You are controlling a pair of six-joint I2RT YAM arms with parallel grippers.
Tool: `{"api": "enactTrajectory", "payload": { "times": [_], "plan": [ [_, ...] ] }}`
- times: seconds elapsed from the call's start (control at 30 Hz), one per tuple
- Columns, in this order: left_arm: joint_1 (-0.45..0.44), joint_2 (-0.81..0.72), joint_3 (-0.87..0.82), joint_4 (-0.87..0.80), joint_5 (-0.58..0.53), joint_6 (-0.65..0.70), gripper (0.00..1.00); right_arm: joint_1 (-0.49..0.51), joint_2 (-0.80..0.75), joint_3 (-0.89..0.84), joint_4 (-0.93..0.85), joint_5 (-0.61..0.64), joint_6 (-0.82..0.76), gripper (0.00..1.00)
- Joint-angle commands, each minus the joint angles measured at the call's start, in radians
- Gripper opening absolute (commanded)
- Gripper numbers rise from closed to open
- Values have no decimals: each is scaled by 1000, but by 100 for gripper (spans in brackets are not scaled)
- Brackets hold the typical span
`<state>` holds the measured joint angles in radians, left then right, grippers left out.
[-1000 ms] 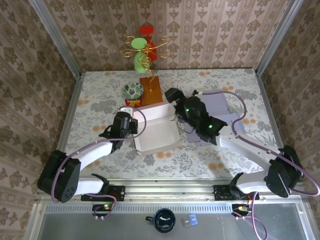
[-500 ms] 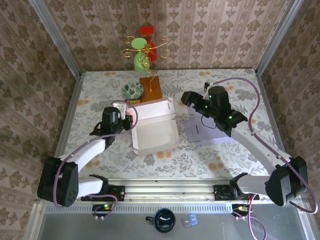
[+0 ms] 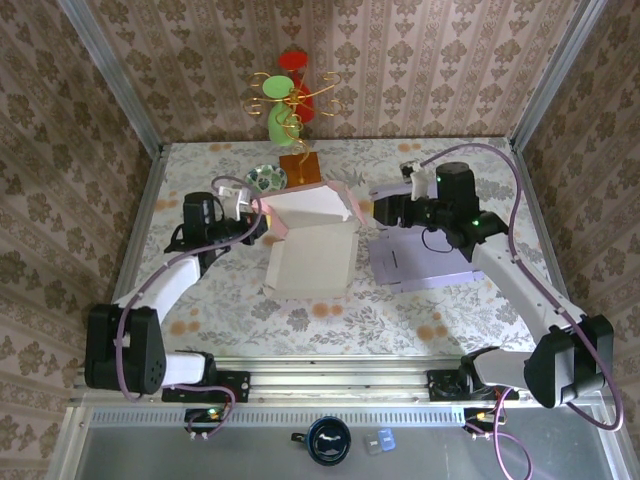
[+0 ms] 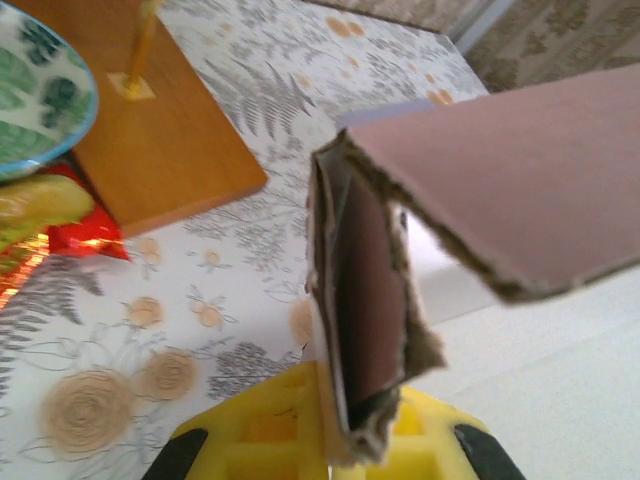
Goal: Fold the paper box
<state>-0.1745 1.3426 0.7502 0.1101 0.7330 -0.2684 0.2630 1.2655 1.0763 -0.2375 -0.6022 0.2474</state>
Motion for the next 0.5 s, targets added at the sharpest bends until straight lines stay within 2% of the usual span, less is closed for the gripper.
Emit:
{"api": "enactTrajectory", "payload": {
  "times": [0.0,0.47],
  "plan": [
    [6,22,47,-13,139,-23,0,0,6,51,-34,-86,-152,56],
    [3,70,91,-71,171,-8,0,19,73,138,-52,-126,-208,54]
  ]
}}
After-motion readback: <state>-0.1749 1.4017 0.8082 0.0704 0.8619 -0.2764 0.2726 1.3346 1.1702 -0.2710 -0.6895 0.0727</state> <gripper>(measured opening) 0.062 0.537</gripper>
